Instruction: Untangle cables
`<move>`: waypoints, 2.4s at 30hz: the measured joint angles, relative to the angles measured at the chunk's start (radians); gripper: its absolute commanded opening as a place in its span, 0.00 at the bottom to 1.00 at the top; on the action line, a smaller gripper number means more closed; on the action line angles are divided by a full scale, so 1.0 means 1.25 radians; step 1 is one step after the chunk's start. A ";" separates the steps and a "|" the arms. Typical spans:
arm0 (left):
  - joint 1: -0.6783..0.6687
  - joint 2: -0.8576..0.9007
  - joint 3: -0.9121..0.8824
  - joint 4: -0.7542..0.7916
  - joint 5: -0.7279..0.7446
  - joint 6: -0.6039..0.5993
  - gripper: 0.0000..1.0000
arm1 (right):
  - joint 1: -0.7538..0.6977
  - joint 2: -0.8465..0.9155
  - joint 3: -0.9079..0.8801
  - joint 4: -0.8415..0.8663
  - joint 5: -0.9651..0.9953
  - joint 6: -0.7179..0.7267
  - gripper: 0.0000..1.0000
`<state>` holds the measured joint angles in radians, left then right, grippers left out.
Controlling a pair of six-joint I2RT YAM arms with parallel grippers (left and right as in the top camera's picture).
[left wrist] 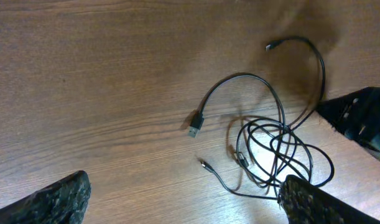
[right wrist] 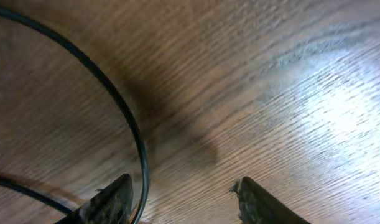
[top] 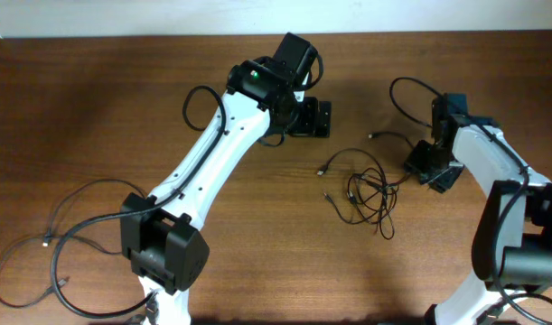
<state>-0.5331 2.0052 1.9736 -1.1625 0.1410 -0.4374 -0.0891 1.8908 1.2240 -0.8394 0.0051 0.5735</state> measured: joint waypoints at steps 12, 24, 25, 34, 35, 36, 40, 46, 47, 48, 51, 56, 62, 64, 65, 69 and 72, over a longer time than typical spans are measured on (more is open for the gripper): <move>0.000 0.000 0.000 0.001 0.000 0.000 0.99 | 0.000 -0.009 -0.083 0.204 -0.019 0.001 0.08; 0.000 0.000 0.000 0.001 0.000 0.000 0.99 | -0.002 -0.264 0.163 -0.038 -0.307 -0.256 0.04; 0.000 0.000 0.000 0.001 0.000 0.000 0.99 | -0.002 -0.354 0.175 -0.049 -0.318 -0.263 0.04; -0.032 0.000 0.000 0.060 0.207 0.265 0.99 | -0.002 -0.542 0.182 -0.075 -0.332 -0.267 0.04; -0.054 0.000 -0.001 0.107 0.253 0.266 0.99 | -0.002 -0.542 0.182 -0.080 -0.334 -0.266 0.04; -0.070 0.002 -0.002 0.145 0.274 0.219 0.99 | -0.002 -0.542 0.182 -0.086 -0.341 -0.267 0.04; -0.105 0.117 0.001 0.250 0.400 0.060 0.99 | -0.002 -0.544 0.182 -0.089 -0.366 -0.266 0.04; -0.158 0.228 0.001 0.270 0.350 -0.005 0.35 | -0.002 -0.640 0.182 -0.080 -0.368 -0.267 0.04; -0.176 0.236 0.004 0.225 0.244 -0.007 0.22 | -0.002 -0.652 0.181 -0.071 -0.361 -0.267 0.04; -0.184 0.240 0.003 0.154 0.120 -0.008 0.12 | -0.001 -0.668 0.181 -0.059 -0.337 -0.267 0.04; -0.139 0.248 0.004 -0.019 -0.240 -0.057 0.00 | 0.004 -0.699 0.180 -0.063 -0.224 -0.248 0.04; 0.089 0.250 0.007 -0.206 -0.455 -0.239 0.00 | 0.004 -0.696 0.182 -0.223 0.029 -0.055 0.05; 0.180 0.254 0.203 -0.233 -0.217 -0.188 0.00 | 0.002 -0.484 0.182 -0.332 -0.110 -0.049 0.61; 0.180 0.254 0.282 -0.232 -0.064 -0.102 0.00 | 0.002 -0.411 0.182 -0.305 -0.300 -0.161 0.62; 0.182 0.254 0.317 -0.231 0.032 -0.046 0.00 | 0.002 -0.385 0.182 -0.301 -0.370 -0.202 0.63; 0.207 0.253 0.337 -0.232 0.388 0.168 0.00 | 0.024 -0.333 0.180 -0.190 -0.606 -0.292 0.64; 0.208 0.254 0.338 -0.227 0.540 0.198 0.00 | 0.129 -0.317 0.175 -0.043 -0.604 -0.196 0.64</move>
<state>-0.2737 2.3222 2.3959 -1.4464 0.8158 -0.1898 0.0719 1.4944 1.4425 -0.8928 -0.7502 0.3290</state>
